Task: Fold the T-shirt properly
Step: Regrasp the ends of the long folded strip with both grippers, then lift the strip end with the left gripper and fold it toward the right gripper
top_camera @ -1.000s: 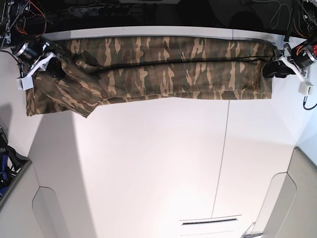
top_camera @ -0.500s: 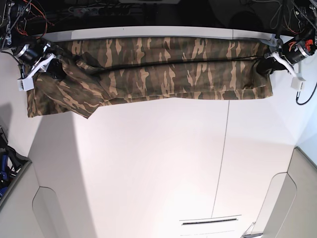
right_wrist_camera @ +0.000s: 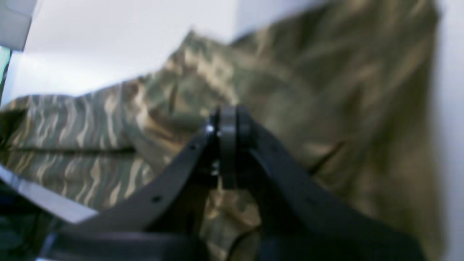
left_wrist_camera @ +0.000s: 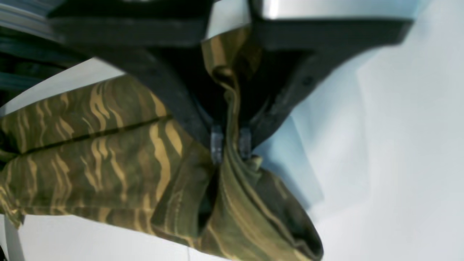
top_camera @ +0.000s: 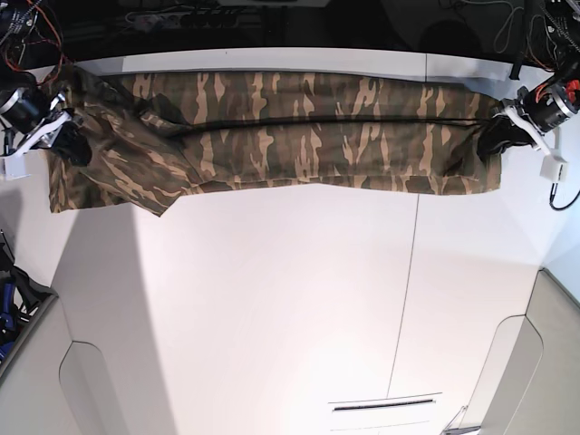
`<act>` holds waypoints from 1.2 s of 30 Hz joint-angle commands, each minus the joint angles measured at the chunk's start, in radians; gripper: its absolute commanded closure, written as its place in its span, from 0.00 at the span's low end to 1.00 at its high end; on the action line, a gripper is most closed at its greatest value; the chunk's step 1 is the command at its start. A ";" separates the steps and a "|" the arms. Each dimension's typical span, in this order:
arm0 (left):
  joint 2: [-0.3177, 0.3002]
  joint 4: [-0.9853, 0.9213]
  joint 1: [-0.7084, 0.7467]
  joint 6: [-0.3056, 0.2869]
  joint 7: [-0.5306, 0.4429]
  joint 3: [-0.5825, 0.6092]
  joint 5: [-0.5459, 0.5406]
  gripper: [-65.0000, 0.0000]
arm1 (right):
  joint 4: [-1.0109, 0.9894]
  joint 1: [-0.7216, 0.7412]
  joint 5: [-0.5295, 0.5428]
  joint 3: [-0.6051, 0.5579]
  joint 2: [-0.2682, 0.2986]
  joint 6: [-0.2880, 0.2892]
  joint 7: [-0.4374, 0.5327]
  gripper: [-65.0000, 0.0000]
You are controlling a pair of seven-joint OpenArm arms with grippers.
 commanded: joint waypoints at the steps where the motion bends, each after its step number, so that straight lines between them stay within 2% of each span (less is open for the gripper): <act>1: -0.025 0.024 -0.005 -0.016 -0.018 -0.009 -0.020 1.00 | 0.028 0.002 0.020 0.026 0.016 0.007 0.011 1.00; 4: -0.033 0.040 -0.005 -0.016 -0.018 -0.010 -0.020 1.00 | 0.042 0.002 0.019 0.073 0.016 0.007 0.011 0.81; 6: -0.043 0.046 -0.005 -0.016 -0.018 -0.010 -0.020 1.00 | 0.042 0.002 0.019 0.092 0.016 0.007 0.011 0.75; 10: -0.078 0.048 -0.007 -0.016 -0.017 -0.033 -0.020 1.00 | 0.041 -0.001 0.016 0.104 0.016 0.007 0.010 0.75; 14: -0.108 0.048 -0.007 -0.016 -0.006 -0.104 -0.020 1.00 | 0.041 0.000 0.017 0.104 0.016 0.007 -0.004 0.75; 16: -0.125 0.061 -0.007 -0.016 0.024 -0.125 -0.037 1.00 | 0.041 0.000 0.017 0.104 0.016 0.007 -0.003 0.75; 19: -0.135 0.108 -0.006 -0.016 0.109 -0.127 -0.126 1.00 | 0.041 0.000 0.017 0.104 0.016 0.007 -0.003 0.75; 23: -0.114 0.220 -0.004 -0.016 0.169 -0.110 -0.228 1.00 | 0.041 0.000 0.016 0.104 0.016 0.007 -0.003 0.75; 29: -0.061 0.412 -0.005 -0.016 0.153 -0.003 -0.226 1.00 | 0.041 0.000 0.016 0.104 0.016 0.007 -0.004 0.75; 36: 0.042 0.510 -0.012 -0.006 0.049 0.214 -0.046 1.00 | 0.041 0.000 0.015 0.104 0.016 0.007 -0.008 0.75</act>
